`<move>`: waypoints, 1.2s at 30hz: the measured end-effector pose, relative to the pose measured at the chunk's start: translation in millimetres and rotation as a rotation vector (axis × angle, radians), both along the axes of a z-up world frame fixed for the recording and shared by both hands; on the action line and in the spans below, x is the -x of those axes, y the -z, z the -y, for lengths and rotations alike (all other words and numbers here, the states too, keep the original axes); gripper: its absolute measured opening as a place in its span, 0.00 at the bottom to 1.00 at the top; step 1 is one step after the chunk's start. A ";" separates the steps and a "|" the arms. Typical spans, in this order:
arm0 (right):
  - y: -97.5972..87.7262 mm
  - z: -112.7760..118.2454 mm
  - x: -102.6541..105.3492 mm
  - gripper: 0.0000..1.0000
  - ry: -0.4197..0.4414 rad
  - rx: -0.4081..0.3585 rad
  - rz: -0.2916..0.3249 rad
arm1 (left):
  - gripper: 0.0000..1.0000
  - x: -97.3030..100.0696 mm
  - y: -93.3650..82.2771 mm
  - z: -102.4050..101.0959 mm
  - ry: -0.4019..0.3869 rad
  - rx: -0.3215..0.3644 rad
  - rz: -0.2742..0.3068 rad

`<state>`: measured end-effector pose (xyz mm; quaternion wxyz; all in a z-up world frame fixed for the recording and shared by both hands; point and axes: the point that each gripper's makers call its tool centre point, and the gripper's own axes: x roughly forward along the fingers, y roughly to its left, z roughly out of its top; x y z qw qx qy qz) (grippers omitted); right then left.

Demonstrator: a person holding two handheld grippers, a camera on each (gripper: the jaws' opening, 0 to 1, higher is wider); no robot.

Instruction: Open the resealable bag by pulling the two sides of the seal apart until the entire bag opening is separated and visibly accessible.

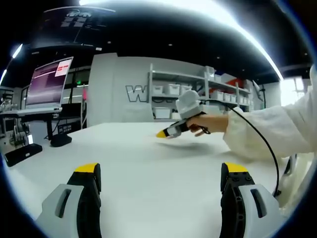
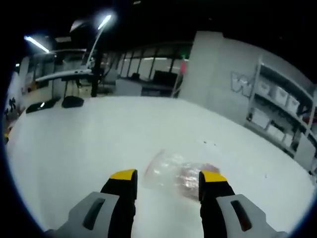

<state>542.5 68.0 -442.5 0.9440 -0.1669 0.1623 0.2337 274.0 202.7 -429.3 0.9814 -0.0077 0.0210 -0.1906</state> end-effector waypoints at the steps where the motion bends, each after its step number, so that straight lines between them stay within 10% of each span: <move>1: -0.2 -0.1 -0.2 0.49 -0.002 0.002 0.002 | 1.00 -0.1 -0.1 -0.3 -0.001 0.001 0.000; 23: -2.1 -8.3 -13.6 0.49 -0.068 0.186 0.051 | 1.00 -0.4 1.2 -0.8 0.001 0.000 -0.002; 36: 8.7 -4.3 -15.1 0.44 -0.042 0.144 0.009 | 1.00 1.0 -0.4 -5.2 -0.002 0.024 0.000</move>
